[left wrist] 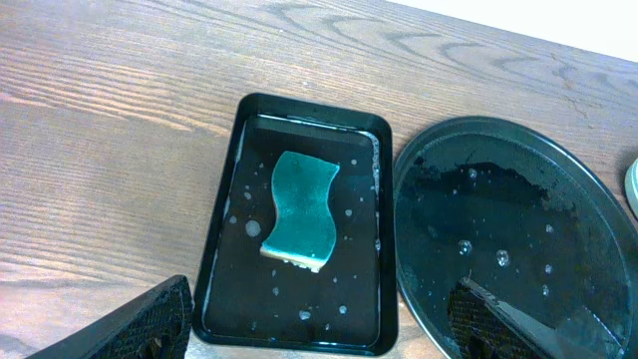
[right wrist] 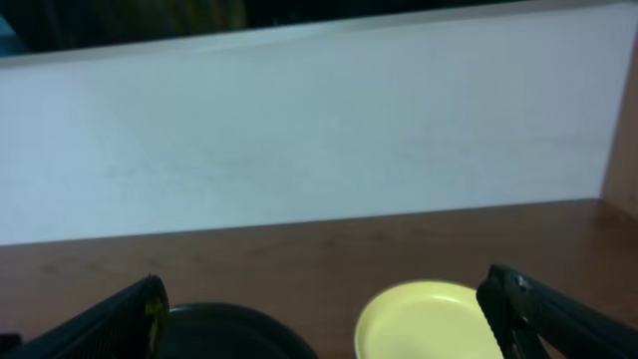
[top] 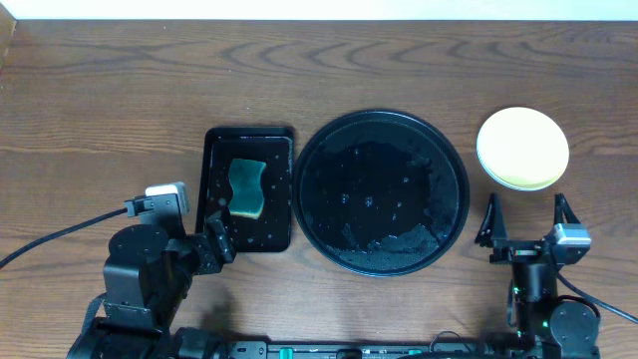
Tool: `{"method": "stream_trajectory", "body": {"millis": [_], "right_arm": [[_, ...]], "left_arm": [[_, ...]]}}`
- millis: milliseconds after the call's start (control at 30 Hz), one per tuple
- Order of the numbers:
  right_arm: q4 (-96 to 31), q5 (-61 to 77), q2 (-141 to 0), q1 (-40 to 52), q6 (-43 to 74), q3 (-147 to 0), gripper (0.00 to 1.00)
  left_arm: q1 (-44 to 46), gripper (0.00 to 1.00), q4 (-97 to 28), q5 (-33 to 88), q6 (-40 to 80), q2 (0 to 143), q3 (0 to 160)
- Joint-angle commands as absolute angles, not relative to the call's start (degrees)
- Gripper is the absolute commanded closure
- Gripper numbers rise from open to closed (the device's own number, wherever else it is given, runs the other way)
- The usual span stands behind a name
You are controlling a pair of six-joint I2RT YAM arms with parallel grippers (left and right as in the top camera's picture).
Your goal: Clean dirty plates on tray and stack at the side
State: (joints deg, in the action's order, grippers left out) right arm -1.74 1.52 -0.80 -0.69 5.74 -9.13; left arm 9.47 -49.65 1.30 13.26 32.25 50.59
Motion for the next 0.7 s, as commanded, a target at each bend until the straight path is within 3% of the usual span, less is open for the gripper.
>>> {"method": "stream_trajectory", "body": {"millis": [0, 133, 433, 667], "right_arm": [[2.61, 2.96, -0.32, -1.58, 5.04, -5.65, 0.01], [8.38, 3.07, -0.3, -1.85, 5.06, -0.08, 0.01], [-4.54, 5.43, -0.27, -1.93, -0.91, -0.32, 0.01], [-4.03, 5.65, -0.27, -1.98, -3.84, -0.3, 0.01]], "left_arm": [[9.28, 0.17, -49.74, 0.8, 13.15, 32.16, 50.13], [9.28, 0.17, -49.74, 0.8, 13.15, 32.16, 50.13], [9.28, 0.17, -49.74, 0.8, 13.15, 32.16, 50.13], [9.28, 0.17, -49.74, 0.8, 13.15, 32.16, 50.13]]}}
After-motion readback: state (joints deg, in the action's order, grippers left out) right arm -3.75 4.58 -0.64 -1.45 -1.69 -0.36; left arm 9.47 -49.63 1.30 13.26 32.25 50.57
